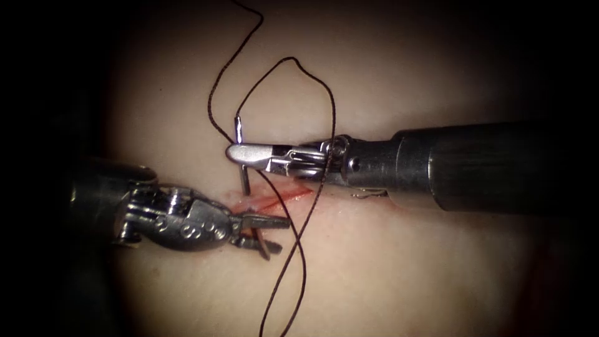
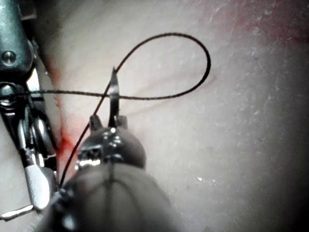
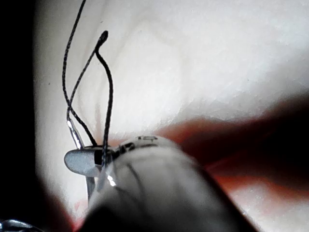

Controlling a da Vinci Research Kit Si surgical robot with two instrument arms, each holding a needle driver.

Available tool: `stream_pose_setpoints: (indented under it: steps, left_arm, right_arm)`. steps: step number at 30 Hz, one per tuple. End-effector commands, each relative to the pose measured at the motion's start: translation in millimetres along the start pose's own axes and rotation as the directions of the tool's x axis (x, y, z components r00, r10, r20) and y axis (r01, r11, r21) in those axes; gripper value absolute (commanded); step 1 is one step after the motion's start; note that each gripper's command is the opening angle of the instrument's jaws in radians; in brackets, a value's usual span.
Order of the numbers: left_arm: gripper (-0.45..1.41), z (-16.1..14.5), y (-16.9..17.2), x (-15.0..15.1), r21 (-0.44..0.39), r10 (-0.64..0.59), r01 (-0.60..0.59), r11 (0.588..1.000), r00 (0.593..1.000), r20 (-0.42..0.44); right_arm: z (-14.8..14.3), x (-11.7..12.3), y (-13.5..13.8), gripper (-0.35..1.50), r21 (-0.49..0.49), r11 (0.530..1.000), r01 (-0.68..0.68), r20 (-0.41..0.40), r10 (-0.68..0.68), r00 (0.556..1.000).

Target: Wound Closure

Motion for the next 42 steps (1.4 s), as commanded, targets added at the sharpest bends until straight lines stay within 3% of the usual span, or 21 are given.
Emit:
stream_pose_setpoints:
  steps: [1,2,3,4,5,6,8,9,14,18,22,23,25,26,28,29,30,34,38,39,42]
  left_arm:
    - [-0.45,0.7,0.3,-0.2,-0.013,-0.037,0.037,0.999,0.999,-0.003]
    - [-0.45,0.8,0.4,-0.3,-0.022,-0.082,0.082,0.996,0.997,-0.004]
    - [-0.45,0.8,0.4,-0.3,-0.035,-0.11,0.109,0.993,0.994,-0.006]
    - [-0.45,0.9,0.5,-0.4,-0.047,-0.162,0.162,0.986,0.987,-0.005]
    - [-0.45,0.9,0.5,-0.4,-0.047,-0.162,0.162,0.986,0.987,-0.005]
    - [-0.45,0.9,0.5,-0.5,-0.066,-0.203,0.202,0.977,0.979,-0.019]
    - [-0.45,0.9,0.6,-0.5,-0.086,-0.285,0.28,0.956,0.957,-0.047]
    - [-0.45,0.8,0.7,-0.5,-0.112,-0.345,0.333,0.936,0.933,-0.104]
    - [-0.45,0.5,1.0,-0.5,-0.182,-0.454,0.425,0.887,0.872,-0.18]
    - [-0.45,-0.3,1.0,0.0,-0.242,-0.555,0.505,0.829,0.795,-0.245]
    - [-0.45,-1.5,0.4,0.8,-0.304,-0.649,0.573,0.761,0.686,-0.33]
    - [-0.45,-2.0,0.3,1.1,-0.336,-0.686,0.598,0.727,0.641,-0.344]
    - [-0.45,-2.7,0.6,1.2,-0.376,-0.734,0.63,0.68,0.589,-0.339]
    - [-0.45,-3.6,1.0,1.4,-0.406,-0.779,0.665,0.627,0.545,-0.311]
    - [-0.45,-4.2,1.0,1.6,-0.415,-0.792,0.674,0.611,0.527,-0.308]
    - [-0.45,-5.3,0.9,2.0,-0.442,-0.815,0.684,0.58,0.484,-0.32]
    - [-0.45,-5.3,0.9,2.0,-0.442,-0.815,0.684,0.58,0.484,-0.32]
    - [-0.45,-7.8,-0.3,3.6,-0.507,-0.834,0.667,0.547,0.379,-0.401]
    - [-0.45,-10.7,-2.3,6.1,-0.59,-0.853,0.639,0.494,0.224,-0.472]
    - [-0.45,-12.0,-3.0,7.2,-0.624,-0.861,0.633,0.459,0.146,-0.486]
    - [-0.45,-13.8,-3.8,8.5,-0.645,-0.87,0.639,0.42,0.079,-0.487]
  right_arm:
    - [1.0,0.1,0.0,-0.35,0.002,0.999,0.033,-0.003,-0.033,0.999]
    - [1.0,0.2,-0.1,-0.28,0.002,0.996,0.085,-0.006,-0.085,0.996]
    - [1.1,0.2,-0.2,0.14,0.001,0.988,0.155,-0.009,-0.155,0.988]
    - [1.1,0.4,-0.3,0.69,-0.001,0.972,0.234,-0.014,-0.234,0.972]
    - [1.1,0.4,-0.3,0.69,-0.001,0.972,0.234,-0.014,-0.234,0.972]
    - [1.2,0.5,-0.4,0.98,-0.003,0.959,0.285,-0.018,-0.285,0.958]
    - [1.3,0.8,-0.6,1.23,-0.007,0.933,0.361,-0.024,-0.361,0.932]
    - [1.3,1.3,-1.1,1.38,-0.01,0.909,0.416,-0.031,-0.416,0.909]
    - [0.8,2.7,-2.5,1.4,-0.019,0.868,0.497,-0.052,-0.497,0.866]
    - [-0.3,4.2,-3.7,1.33,-0.03,0.821,0.57,-0.066,-0.57,0.819]
    - [-2.0,5.1,-4.1,1.33,-0.033,0.797,0.604,-0.065,-0.604,0.794]
    - [-3.0,5.3,-4.1,1.32,-0.039,0.786,0.617,-0.054,-0.619,0.784]
    - [-3.8,5.5,-4.2,1.32,-0.051,0.774,0.631,-0.037,-0.633,0.773]
    - [-4.4,5.6,-4.3,1.32,-0.055,0.77,0.635,-0.029,-0.637,0.77]
    - [-4.7,5.6,-4.4,1.32,-0.053,0.767,0.639,-0.028,-0.641,0.767]
    - [-5.0,5.7,-4.7,1.32,-0.052,0.77,0.636,-0.028,-0.638,0.769]
    - [-5.0,5.7,-4.7,1.32,-0.052,0.77,0.636,-0.028,-0.638,0.769]
    - [-6.6,6.1,-6.2,1.35,-0.046,0.775,0.63,-0.028,-0.631,0.775]
    - [-8.9,6.5,-8.0,1.32,-0.046,0.756,0.653,-0.015,-0.654,0.756]
    - [-9.6,6.8,-9.0,1.28,-0.059,0.716,0.695,0.008,-0.696,0.718]
    - [-9.6,6.9,-10.1,1.23,-0.062,0.693,0.718,0.038,-0.717,0.696]
